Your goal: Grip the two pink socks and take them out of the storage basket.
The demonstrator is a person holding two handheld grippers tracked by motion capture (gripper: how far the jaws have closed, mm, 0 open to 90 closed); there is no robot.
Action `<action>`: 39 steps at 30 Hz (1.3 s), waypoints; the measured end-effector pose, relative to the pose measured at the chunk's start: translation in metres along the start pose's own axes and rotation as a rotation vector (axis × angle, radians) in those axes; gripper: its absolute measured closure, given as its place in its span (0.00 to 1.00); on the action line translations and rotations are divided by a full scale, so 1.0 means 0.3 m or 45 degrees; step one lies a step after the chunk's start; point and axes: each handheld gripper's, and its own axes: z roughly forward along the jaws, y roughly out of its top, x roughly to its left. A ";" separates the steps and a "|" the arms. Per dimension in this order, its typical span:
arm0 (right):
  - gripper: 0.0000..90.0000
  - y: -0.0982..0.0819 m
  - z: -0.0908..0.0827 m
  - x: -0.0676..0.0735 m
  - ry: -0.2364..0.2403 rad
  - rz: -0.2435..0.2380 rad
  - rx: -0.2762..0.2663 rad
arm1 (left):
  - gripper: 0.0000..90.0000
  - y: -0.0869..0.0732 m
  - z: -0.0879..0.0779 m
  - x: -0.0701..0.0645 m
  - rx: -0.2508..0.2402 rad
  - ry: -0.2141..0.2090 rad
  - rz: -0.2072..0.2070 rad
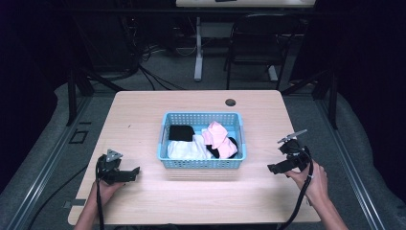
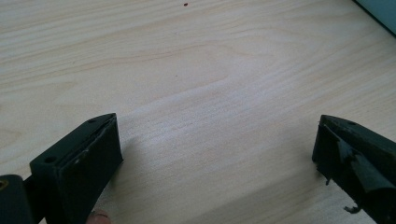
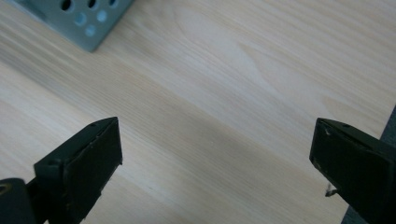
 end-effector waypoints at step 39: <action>0.00 0.397 -0.119 0.228 0.170 -0.210 -0.112 | 0.01 0.000 0.000 0.000 0.001 -0.001 0.002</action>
